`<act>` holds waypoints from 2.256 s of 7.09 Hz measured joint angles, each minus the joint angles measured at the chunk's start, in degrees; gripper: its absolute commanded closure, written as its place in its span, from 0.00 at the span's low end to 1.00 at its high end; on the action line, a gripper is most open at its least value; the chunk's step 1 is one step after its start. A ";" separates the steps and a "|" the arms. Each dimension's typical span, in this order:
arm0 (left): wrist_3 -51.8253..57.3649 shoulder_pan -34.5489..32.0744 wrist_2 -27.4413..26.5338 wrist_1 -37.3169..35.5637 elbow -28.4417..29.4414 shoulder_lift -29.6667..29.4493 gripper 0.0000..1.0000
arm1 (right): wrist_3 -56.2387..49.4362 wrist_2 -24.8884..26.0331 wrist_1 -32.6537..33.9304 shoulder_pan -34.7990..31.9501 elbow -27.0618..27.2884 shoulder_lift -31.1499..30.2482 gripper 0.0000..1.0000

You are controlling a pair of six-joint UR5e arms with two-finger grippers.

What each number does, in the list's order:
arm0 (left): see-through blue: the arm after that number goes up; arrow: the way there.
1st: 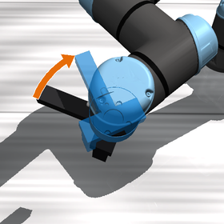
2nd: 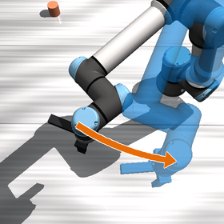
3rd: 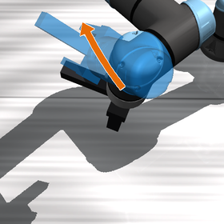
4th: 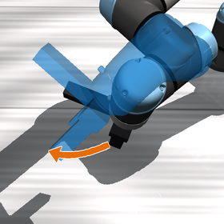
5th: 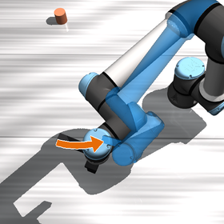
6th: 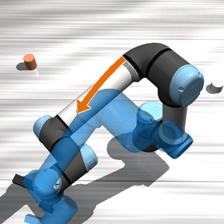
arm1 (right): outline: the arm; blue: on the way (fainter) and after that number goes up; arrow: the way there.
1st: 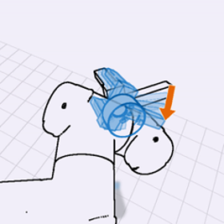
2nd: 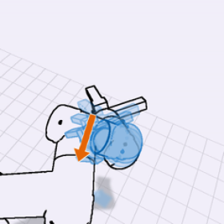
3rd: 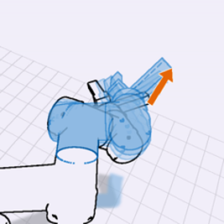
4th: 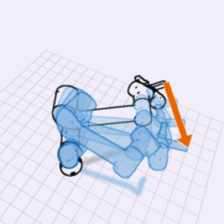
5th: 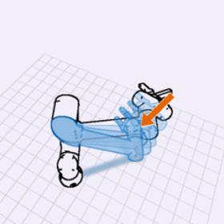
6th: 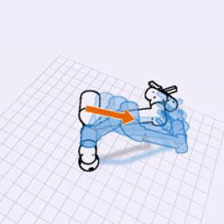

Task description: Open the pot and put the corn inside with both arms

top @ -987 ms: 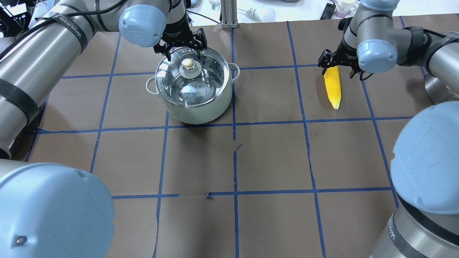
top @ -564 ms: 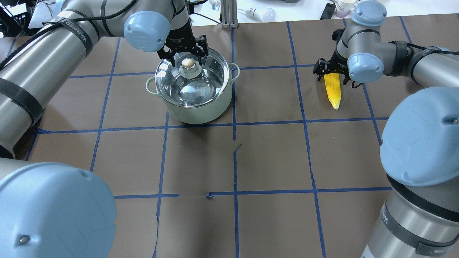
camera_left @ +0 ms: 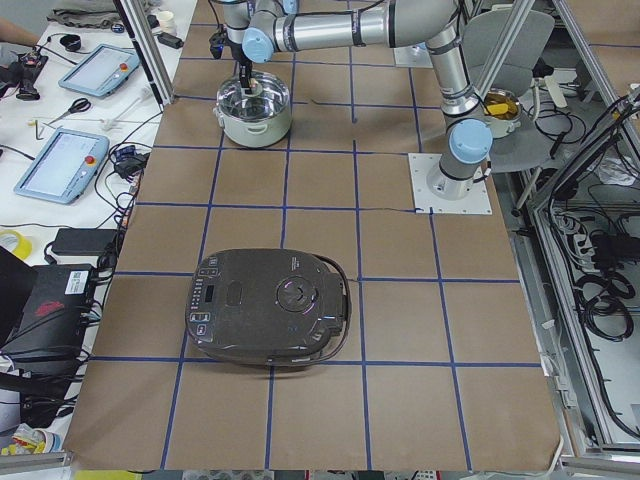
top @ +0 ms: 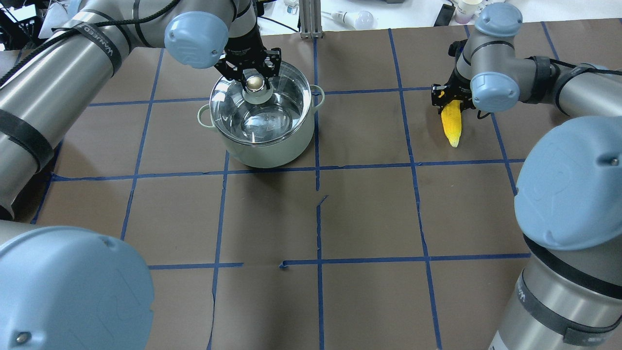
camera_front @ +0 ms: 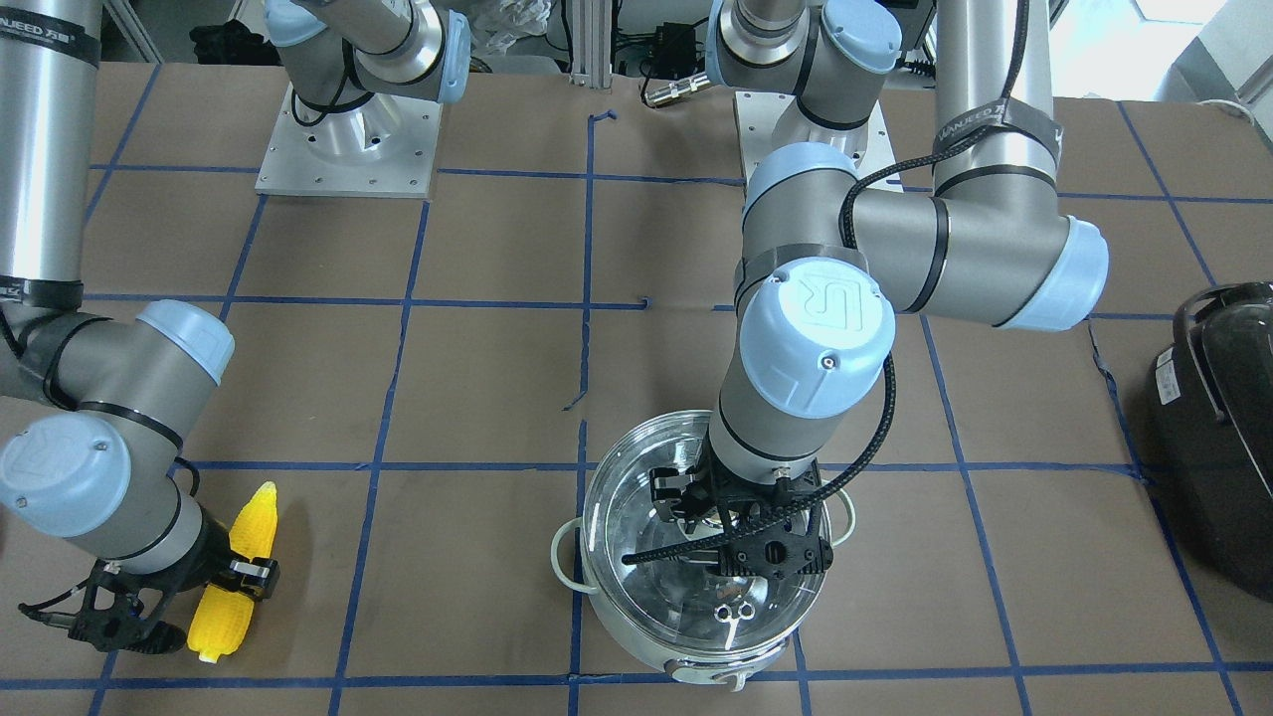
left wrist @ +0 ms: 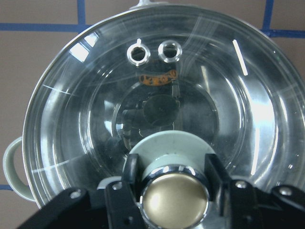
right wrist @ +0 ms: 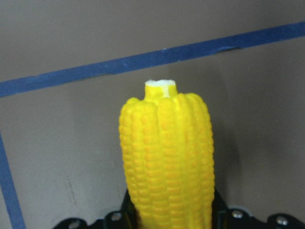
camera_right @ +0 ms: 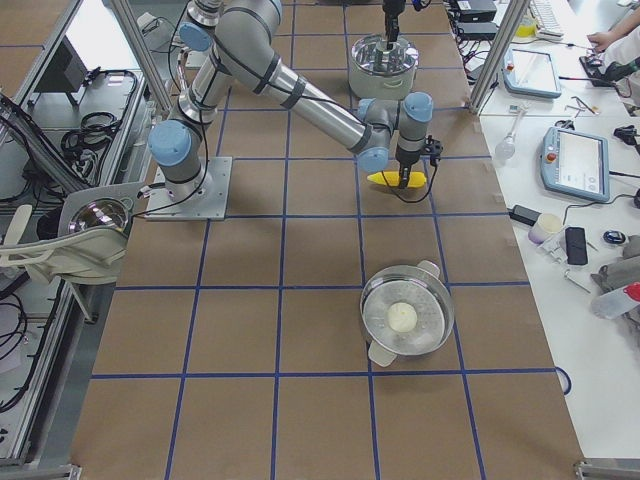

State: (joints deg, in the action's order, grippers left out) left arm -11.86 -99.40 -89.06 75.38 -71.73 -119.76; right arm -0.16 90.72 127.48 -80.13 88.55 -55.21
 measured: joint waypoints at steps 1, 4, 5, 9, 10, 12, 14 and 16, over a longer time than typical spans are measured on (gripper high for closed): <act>0.02 0.08 0.32 0.55 0.55 1.08 1.00 | -0.63 0.01 -2.88 -0.11 -0.09 -3.07 1.00; 2.74 4.01 -0.11 10.36 3.76 5.64 1.00 | 1.56 0.41 -10.11 -7.11 -3.33 -10.56 1.00; 6.43 6.74 -0.19 13.50 3.64 7.14 1.00 | 5.11 0.65 -15.26 -11.87 -8.17 -10.79 1.00; 22.76 17.87 -2.53 12.19 -3.78 9.10 1.00 | 23.03 -0.02 -24.75 -27.52 -25.56 -4.14 1.00; 25.33 20.31 -2.73 8.14 -7.55 8.94 1.00 | 26.83 -0.32 -22.47 -30.21 -26.62 -1.98 1.00; 29.49 25.40 -2.73 -2.56 -16.74 8.93 1.00 | 30.78 -1.25 -16.38 -33.93 -27.11 2.51 0.85; 31.05 27.79 -2.77 -13.37 -25.51 8.68 1.00 | 30.75 -2.41 -13.64 -35.30 -26.94 4.90 0.04; 31.13 28.70 -2.60 -17.11 -29.06 7.82 1.00 | 30.13 -2.70 -11.32 -35.58 -26.84 5.94 0.00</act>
State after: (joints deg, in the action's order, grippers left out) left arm 19.27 -70.70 -91.65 58.27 -100.79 -111.94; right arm 29.97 88.02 116.16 -115.71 61.71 -49.27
